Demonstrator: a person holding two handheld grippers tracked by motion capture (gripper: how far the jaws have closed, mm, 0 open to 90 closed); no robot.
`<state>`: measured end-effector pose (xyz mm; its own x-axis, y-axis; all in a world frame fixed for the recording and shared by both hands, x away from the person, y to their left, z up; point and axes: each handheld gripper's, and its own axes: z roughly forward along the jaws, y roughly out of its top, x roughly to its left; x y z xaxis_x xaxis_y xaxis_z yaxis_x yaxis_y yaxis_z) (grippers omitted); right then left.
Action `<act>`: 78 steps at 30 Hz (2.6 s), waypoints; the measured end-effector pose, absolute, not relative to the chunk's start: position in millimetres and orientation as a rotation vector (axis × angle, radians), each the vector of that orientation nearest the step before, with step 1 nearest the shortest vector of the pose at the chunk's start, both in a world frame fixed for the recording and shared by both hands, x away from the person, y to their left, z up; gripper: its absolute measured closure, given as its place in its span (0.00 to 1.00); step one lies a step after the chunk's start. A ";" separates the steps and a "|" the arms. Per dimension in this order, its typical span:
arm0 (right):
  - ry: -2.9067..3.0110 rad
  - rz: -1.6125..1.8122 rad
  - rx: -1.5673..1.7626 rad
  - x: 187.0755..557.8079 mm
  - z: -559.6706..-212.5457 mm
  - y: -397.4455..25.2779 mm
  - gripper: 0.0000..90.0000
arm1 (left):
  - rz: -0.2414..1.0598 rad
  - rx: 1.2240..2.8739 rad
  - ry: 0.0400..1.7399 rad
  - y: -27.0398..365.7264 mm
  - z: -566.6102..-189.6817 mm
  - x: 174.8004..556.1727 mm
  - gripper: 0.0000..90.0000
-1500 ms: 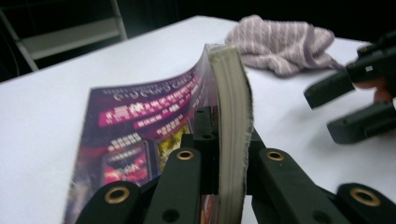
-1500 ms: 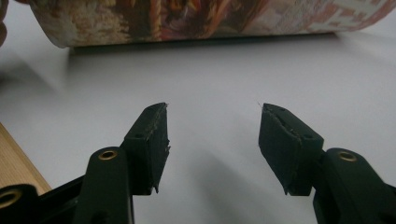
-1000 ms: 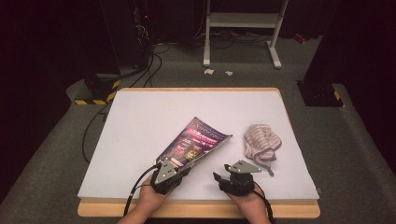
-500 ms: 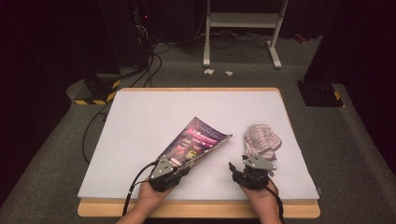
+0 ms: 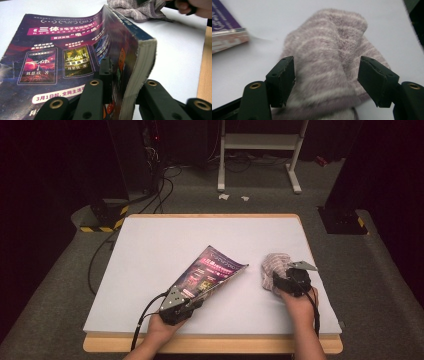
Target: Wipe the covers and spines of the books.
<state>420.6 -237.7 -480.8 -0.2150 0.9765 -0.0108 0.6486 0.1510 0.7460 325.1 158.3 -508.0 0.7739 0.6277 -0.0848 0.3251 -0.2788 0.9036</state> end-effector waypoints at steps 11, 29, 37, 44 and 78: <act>2.039 0.867 1.558 435.5 -494.4 -234.9 0.74 | 0.353 1.890 0.724 158.1 -508.1 324.9 0.86; 2.004 1.094 1.324 403.5 -451.2 -198.7 0.76 | 0.352 1.894 0.720 157.8 -508.1 325.1 0.86; 2.078 0.967 1.336 426.2 -473.2 -175.0 0.76 | 0.352 1.896 0.719 157.4 -508.2 325.1 0.86; 2.127 1.007 1.283 419.7 -472.7 -155.8 0.76 | 0.349 1.896 0.722 157.6 -508.2 325.4 0.87; 2.272 1.237 0.996 362.8 -449.3 -89.1 0.75 | 0.355 1.910 0.720 156.3 -508.2 325.4 0.88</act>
<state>362.8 -89.1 -449.3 -0.6830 0.7303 0.0139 0.4082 0.3659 0.8364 325.4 156.3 -508.2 0.7777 0.6247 -0.0706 0.3238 -0.3019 0.8967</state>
